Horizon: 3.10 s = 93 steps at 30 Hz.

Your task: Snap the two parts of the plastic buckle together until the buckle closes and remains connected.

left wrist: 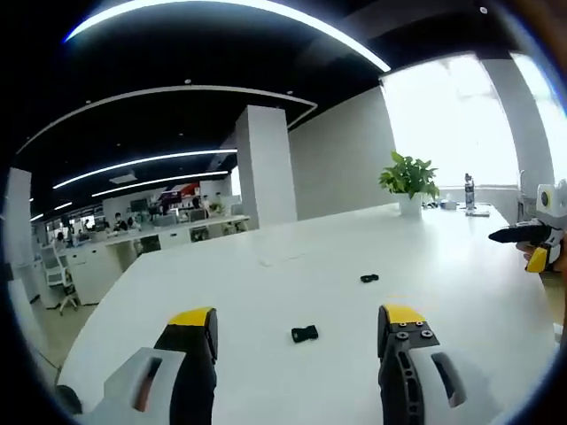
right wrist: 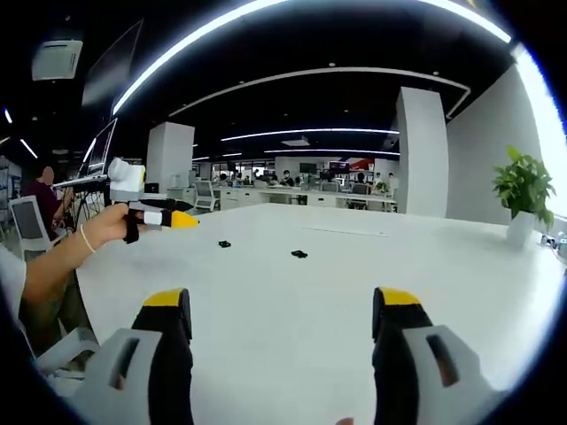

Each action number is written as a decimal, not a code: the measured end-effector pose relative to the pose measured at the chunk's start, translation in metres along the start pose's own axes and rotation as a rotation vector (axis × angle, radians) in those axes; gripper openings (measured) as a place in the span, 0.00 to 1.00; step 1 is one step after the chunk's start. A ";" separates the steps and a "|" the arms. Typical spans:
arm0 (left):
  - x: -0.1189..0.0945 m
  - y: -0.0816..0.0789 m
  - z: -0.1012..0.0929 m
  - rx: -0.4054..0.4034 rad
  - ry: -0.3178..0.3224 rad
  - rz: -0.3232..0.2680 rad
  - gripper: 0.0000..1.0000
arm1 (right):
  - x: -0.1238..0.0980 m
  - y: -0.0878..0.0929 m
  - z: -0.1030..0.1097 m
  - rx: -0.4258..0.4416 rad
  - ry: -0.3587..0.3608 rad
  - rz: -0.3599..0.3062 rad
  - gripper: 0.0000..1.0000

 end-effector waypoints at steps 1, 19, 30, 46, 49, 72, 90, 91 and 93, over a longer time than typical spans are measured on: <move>0.001 0.001 0.001 0.002 -0.001 0.004 0.75 | 0.000 0.000 0.000 0.001 0.000 -0.001 0.85; 0.015 0.002 0.000 0.068 0.084 0.060 0.75 | -0.001 0.000 -0.002 0.004 0.020 -0.002 0.85; 0.028 0.010 -0.002 0.125 0.160 0.138 0.73 | -0.002 0.001 -0.006 0.012 0.035 0.004 0.85; 0.049 0.017 0.007 0.073 0.184 0.170 0.69 | 0.001 0.005 -0.006 0.013 0.020 0.045 0.87; 0.053 0.020 0.009 0.071 0.183 0.181 0.67 | 0.001 0.005 -0.006 0.009 0.019 0.046 0.87; 0.068 0.023 0.001 0.081 0.215 0.221 0.63 | 0.022 0.011 -0.010 0.037 -0.014 0.082 0.86; 0.075 0.022 0.001 0.082 0.292 0.242 0.55 | 0.028 -0.020 -0.010 -0.001 -0.020 0.006 0.86; 0.075 0.022 0.001 0.082 0.297 0.246 0.55 | 0.029 -0.021 -0.010 -0.003 -0.020 0.006 0.86; 0.077 0.023 0.003 0.084 0.307 0.258 0.55 | 0.030 -0.022 -0.011 -0.014 -0.021 0.009 0.86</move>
Point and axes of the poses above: the point that each gripper's makers call its tool centre point, and the gripper's own axes: x roughly forward along the fingers, z roughly to its left, y roughly out of its underside, the point moved 9 cm from there along -x, roughly backward along the fingers, and after that the axes turned 7 degrees about -y, right-handed, at the moved point
